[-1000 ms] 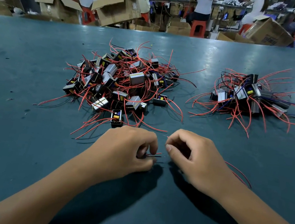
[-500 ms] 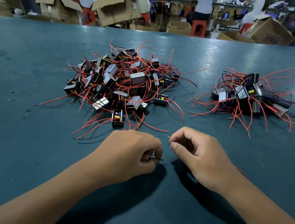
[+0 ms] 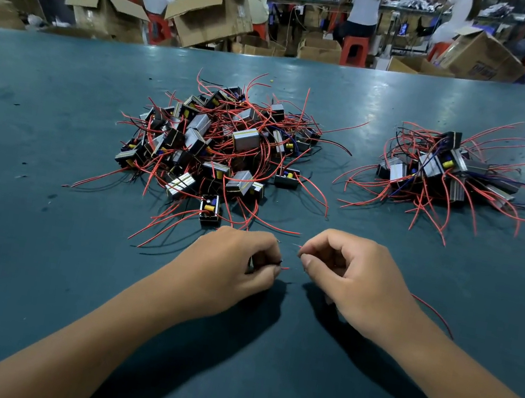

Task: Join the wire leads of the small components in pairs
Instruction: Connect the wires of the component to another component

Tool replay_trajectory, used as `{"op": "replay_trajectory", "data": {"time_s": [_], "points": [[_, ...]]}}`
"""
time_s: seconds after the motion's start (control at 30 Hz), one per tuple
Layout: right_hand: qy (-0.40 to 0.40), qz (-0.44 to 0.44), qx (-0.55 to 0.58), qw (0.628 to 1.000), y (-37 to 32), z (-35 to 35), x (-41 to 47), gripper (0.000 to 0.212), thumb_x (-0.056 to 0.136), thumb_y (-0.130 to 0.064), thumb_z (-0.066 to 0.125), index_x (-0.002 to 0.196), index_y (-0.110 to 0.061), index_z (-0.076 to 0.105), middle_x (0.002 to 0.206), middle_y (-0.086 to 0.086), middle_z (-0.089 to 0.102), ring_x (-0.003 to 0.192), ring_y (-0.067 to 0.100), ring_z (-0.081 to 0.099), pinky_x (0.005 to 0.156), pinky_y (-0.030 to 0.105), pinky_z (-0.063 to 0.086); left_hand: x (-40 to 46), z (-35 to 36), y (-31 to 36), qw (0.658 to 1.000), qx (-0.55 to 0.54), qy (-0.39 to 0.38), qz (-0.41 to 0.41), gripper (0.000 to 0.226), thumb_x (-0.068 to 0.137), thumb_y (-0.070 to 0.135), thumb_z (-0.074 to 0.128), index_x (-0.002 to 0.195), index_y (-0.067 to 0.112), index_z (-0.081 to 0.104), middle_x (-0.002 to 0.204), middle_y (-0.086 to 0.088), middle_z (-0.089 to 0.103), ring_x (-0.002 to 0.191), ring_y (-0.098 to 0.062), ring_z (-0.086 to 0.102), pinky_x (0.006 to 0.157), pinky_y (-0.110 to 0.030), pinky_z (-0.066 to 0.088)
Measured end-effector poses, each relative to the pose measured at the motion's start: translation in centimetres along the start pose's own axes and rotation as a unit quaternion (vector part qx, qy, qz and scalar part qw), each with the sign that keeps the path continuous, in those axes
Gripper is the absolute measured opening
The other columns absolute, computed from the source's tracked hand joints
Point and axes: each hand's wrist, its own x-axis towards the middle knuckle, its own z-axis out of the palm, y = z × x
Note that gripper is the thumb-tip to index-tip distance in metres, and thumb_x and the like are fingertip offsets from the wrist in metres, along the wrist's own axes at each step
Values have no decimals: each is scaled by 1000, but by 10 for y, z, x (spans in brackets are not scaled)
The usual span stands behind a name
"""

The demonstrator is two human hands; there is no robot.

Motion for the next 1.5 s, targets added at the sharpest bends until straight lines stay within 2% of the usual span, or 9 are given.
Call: {"op": "replay_trajectory", "data": {"time_s": [0.13, 0.37, 0.5, 0.63, 0.7, 0.83, 1.03, 1.3, 1.5], "points": [[23, 16, 13, 1000, -3, 3, -1, 17, 86, -15, 71, 76, -27, 67, 60, -15, 64, 48, 2, 56, 52, 11, 40, 1, 0, -3, 999, -32, 9, 3, 11, 92, 25, 67, 82, 30, 63, 70, 28, 61, 58, -3, 51, 56, -18, 36], [27, 16, 4, 999, -7, 9, -2, 15, 85, -16, 72, 74, -26, 68, 61, -13, 66, 48, 2, 56, 52, 14, 43, 3, 5, -4, 996, -78, 34, -10, 16, 90, 22, 72, 78, 29, 66, 66, 15, 66, 63, -4, 61, 60, -17, 46], [28, 18, 5, 999, -7, 10, -3, 15, 84, -15, 72, 75, -27, 70, 61, -14, 66, 48, 0, 55, 52, 11, 39, 3, 5, -6, 991, -126, 28, -35, 12, 90, 20, 73, 78, 22, 70, 70, 9, 70, 63, -13, 65, 60, -25, 51], [28, 23, -5, 999, -7, 10, -2, 18, 83, -13, 69, 76, -30, 71, 62, -14, 67, 49, 0, 54, 52, 11, 40, 4, 4, -5, 987, -153, 19, -42, 11, 90, 20, 74, 79, 20, 72, 69, 6, 72, 59, -7, 61, 57, -20, 48], [26, 28, 11, 999, -7, 10, -1, 17, 83, -13, 70, 77, -29, 72, 64, -12, 68, 51, 2, 56, 53, 14, 44, 4, 4, -6, 984, -169, 13, -48, 10, 90, 20, 74, 80, 19, 73, 69, 4, 73, 61, -8, 63, 60, -25, 51], [23, 46, 47, 998, -6, 11, 0, 14, 85, -12, 72, 80, -26, 72, 67, -6, 71, 55, 15, 67, 60, 32, 58, 5, 4, -8, 982, -182, 15, -50, 11, 90, 20, 74, 79, 20, 73, 70, -1, 72, 61, -10, 60, 61, -35, 52], [2, 41, 31, 999, -5, 11, 0, 17, 89, -13, 68, 79, -27, 66, 63, -5, 69, 51, 11, 67, 54, 20, 51, 5, 5, -10, 982, -178, 17, -53, 12, 89, 22, 75, 78, 23, 73, 67, 5, 71, 57, -5, 57, 56, -21, 45], [18, 37, -4, 999, -8, 14, 0, 16, 88, -18, 68, 77, -29, 65, 64, -13, 67, 55, 18, 62, 56, 29, 51, 5, 4, -8, 981, -186, 17, -62, 12, 90, 23, 75, 78, 21, 74, 63, 8, 69, 53, -1, 57, 53, -16, 43], [23, 33, -21, 999, -7, 16, -1, 15, 89, -19, 67, 78, -29, 64, 63, -16, 65, 54, 13, 60, 53, 19, 46, 4, 4, -7, 978, -196, 14, -67, 13, 90, 23, 75, 78, 18, 73, 63, 7, 70, 50, -1, 56, 50, -14, 41]]}}
